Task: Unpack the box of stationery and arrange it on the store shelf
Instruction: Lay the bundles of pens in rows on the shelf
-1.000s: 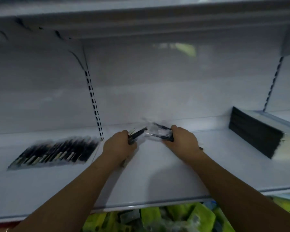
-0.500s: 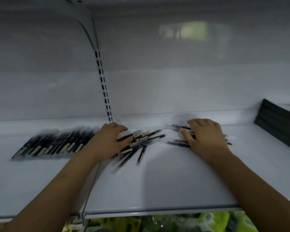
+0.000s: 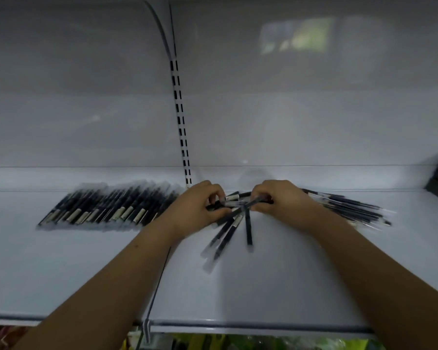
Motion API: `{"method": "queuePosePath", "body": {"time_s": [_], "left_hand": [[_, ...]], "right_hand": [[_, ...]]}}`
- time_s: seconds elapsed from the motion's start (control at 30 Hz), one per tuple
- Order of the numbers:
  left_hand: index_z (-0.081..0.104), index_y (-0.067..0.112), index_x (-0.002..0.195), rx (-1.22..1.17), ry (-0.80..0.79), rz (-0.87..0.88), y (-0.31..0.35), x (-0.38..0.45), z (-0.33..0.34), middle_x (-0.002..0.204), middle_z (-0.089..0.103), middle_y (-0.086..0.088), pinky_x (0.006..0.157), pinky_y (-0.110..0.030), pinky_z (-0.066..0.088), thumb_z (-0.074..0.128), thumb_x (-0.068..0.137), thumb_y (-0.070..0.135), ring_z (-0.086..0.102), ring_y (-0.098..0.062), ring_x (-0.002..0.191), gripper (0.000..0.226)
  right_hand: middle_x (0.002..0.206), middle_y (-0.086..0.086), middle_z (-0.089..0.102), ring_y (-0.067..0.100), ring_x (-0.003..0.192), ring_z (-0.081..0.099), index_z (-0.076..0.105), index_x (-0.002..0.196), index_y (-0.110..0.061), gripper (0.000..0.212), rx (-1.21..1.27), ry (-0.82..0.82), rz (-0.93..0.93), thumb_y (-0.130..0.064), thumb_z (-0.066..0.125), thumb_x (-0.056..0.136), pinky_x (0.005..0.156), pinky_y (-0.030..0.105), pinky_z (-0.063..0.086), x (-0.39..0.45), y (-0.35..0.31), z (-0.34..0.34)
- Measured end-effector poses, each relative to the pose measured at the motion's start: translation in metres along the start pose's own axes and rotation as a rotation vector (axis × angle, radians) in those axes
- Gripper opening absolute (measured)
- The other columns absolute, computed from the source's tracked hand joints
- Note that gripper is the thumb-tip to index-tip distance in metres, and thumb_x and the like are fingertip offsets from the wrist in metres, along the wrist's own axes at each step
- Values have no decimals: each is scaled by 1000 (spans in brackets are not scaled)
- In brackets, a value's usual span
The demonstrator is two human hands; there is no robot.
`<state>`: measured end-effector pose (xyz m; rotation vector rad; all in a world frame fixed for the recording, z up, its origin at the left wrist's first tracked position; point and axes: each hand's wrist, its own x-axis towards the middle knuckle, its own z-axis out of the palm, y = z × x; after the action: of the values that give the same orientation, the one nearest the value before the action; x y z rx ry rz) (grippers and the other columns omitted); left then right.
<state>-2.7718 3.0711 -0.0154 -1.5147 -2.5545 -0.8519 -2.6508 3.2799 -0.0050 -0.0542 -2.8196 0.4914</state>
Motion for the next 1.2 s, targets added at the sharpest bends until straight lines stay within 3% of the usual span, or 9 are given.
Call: {"method": "queuePosePath", "body": {"time_s": [0.3, 0.53, 0.7, 0.8, 0.9, 1.0, 1.07, 1.13, 1.2], "left_hand": [[69, 28, 89, -73, 96, 1, 3, 1, 5, 86, 59, 10, 74, -28, 48, 73, 87, 31, 54, -8, 80, 5], [75, 17, 90, -549, 259, -235, 8, -2, -5, 88, 73, 2, 70, -10, 47, 75, 86, 20, 64, -6, 81, 5], [66, 0, 101, -1066, 388, -326, 20, -6, -14, 97, 75, -10, 75, -22, 55, 65, 93, 13, 71, -16, 88, 16], [55, 10, 101, -1407, 475, -279, 23, -5, -24, 106, 73, -17, 76, -32, 58, 53, 101, 17, 72, -28, 97, 7], [51, 19, 104, -1540, 596, -231, 18, -5, -32, 93, 73, -12, 66, -31, 58, 42, 105, 24, 71, -21, 77, 10], [52, 23, 106, -1452, 661, -236, 12, -7, -37, 64, 49, 5, 44, -18, 37, 38, 106, 32, 38, -7, 49, 16], [55, 21, 106, -1210, 653, -261, 11, -7, -37, 61, 38, 5, 39, -19, 25, 41, 106, 31, 27, -8, 48, 17], [58, 13, 100, -814, 595, -229, 14, -5, -32, 63, 39, -2, 42, -22, 31, 48, 102, 31, 32, -10, 50, 21], [59, 11, 88, -409, 472, -166, 19, 1, -22, 70, 52, -7, 55, -24, 43, 56, 97, 35, 45, -11, 57, 26]], "right_hand": [[94, -8, 67, 10, 87, 54, 72, 107, -27, 20, -26, 8, -63, -34, 68, 89, 80, 30, 43, -4, 3, -4], [100, -16, 67, -13, 86, 58, 71, 109, -24, 19, 382, 223, 132, -29, 61, 94, 74, -1, 36, -17, 8, -26], [74, -10, 59, 7, 58, 51, 67, 95, -17, 10, 779, 435, 250, -22, 58, 97, 62, 24, 45, -16, 3, -33], [74, -9, 62, 12, 67, 53, 68, 88, -15, 8, 1037, 582, 299, -20, 65, 92, 70, 29, 49, -17, 3, -36], [82, -8, 64, 13, 79, 56, 71, 91, -18, 18, 1121, 689, 296, -26, 56, 98, 83, 24, 51, -17, 2, -38], [87, 1, 70, 16, 83, 66, 58, 91, -13, 24, 1188, 766, 263, -27, 44, 104, 85, 30, 57, -16, -4, -40], [71, 1, 64, 15, 63, 61, 52, 92, -14, 23, 1163, 811, 249, -27, 39, 106, 69, 28, 58, -16, -7, -42], [61, 1, 50, 12, 49, 42, 51, 92, -15, 24, 1064, 840, 279, -31, 38, 105, 48, 25, 45, -17, -6, -42], [63, 4, 43, 11, 48, 33, 52, 94, -13, 25, 923, 829, 312, -33, 41, 104, 43, 23, 32, -18, -4, -40]]}}
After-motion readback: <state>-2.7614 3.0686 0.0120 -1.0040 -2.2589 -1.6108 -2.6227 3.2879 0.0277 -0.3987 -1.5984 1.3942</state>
